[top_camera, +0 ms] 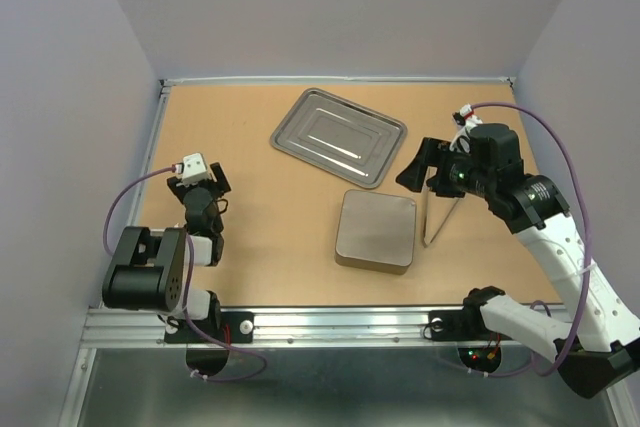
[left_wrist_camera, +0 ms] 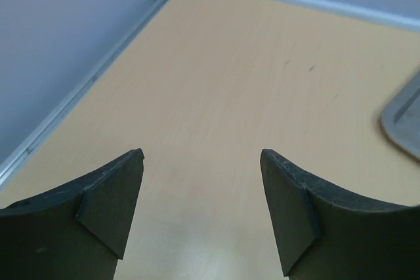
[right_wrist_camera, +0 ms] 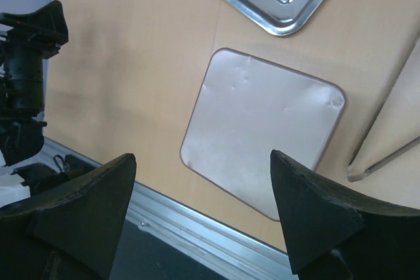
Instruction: Pack the cookies
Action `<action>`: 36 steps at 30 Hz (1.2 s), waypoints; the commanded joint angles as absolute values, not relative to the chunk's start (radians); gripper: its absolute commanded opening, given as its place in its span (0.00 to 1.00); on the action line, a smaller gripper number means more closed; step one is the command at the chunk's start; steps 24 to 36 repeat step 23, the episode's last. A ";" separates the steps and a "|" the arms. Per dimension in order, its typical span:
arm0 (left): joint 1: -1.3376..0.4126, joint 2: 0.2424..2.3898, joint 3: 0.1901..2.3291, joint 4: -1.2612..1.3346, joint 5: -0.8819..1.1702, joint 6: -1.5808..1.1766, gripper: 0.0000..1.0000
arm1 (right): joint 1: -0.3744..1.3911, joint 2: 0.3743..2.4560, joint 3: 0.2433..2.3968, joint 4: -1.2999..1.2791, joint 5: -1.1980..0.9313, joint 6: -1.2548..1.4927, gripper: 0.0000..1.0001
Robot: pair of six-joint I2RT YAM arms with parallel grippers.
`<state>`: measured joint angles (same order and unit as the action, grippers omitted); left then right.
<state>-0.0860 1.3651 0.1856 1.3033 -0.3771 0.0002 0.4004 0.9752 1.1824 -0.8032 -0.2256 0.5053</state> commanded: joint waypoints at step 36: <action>-0.060 1.454 0.230 1.566 -0.275 0.031 0.99 | 0.402 1.112 1.146 -0.638 0.175 0.612 1.00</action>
